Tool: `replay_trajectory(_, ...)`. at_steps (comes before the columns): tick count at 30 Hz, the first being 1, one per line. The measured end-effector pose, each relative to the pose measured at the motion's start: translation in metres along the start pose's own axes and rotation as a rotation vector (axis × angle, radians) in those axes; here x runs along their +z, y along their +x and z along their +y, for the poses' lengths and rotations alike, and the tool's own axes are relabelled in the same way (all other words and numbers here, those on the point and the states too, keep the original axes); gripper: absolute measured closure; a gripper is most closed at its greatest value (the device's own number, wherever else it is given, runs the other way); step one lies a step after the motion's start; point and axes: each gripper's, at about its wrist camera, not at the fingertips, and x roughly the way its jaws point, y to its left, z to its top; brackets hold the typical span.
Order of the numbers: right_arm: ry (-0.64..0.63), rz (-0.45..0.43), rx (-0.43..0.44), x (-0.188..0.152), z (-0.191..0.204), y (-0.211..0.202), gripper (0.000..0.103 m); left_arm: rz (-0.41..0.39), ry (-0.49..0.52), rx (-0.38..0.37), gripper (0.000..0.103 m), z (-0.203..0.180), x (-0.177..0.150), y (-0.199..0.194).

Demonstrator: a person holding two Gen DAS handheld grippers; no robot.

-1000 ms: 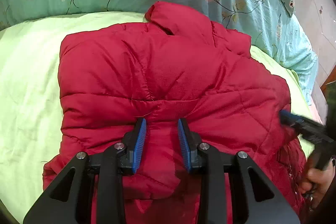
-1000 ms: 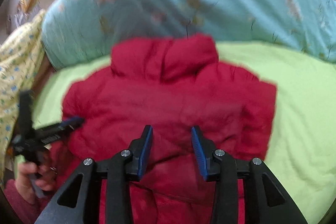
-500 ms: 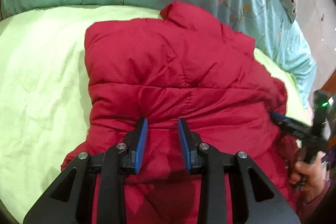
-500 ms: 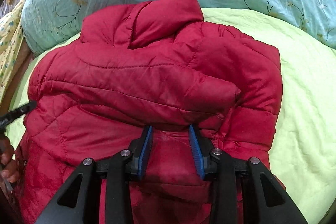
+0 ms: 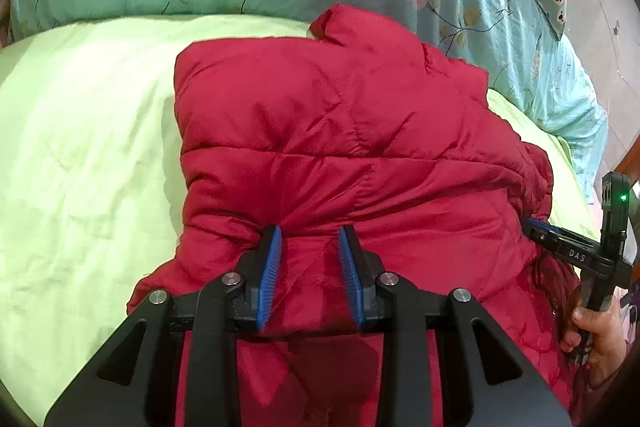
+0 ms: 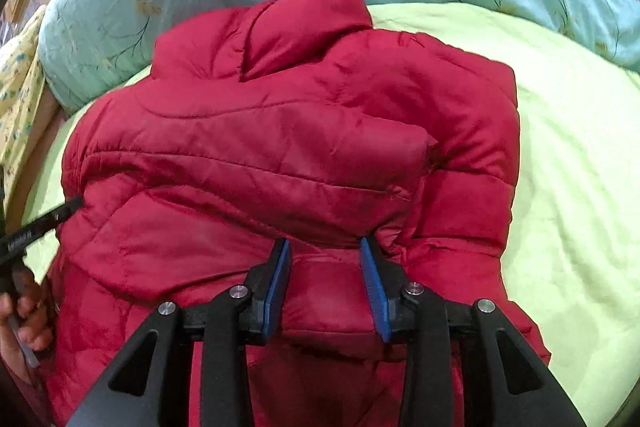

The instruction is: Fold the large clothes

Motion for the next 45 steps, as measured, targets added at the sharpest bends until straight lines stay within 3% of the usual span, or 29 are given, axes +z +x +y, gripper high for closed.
replay_trajectory(14, 0.014, 0.008, 0.001, 0.003, -0.002, 0.001, 0.067, 0.032, 0.009, 0.017, 0.074, -0.002, 0.003, 0.008)
replay_trajectory(23, 0.085, -0.025, 0.058, -0.005, -0.006, -0.042, 0.063, 0.026, -0.003, 0.029, 0.074, -0.001, -0.003, -0.020)
replay_trajectory(25, 0.083, -0.015, 0.074, -0.012, -0.005, -0.050, 0.055, 0.021, -0.004, 0.048, 0.074, 0.002, -0.010, -0.029)
replay_trajectory(32, 0.097, 0.019, 0.133, -0.042, -0.004, -0.082, 0.051, 0.018, -0.042, 0.062, 0.072, 0.014, -0.045, -0.065)
replay_trajectory(36, 0.104, 0.023, 0.175, -0.063, -0.005, -0.104, 0.043, 0.013, -0.052, 0.088, 0.072, 0.020, -0.069, -0.085)
replay_trajectory(45, 0.133, 0.020, 0.171, -0.111, -0.020, -0.150, 0.037, 0.031, -0.130, 0.087, 0.071, 0.042, -0.124, -0.125)
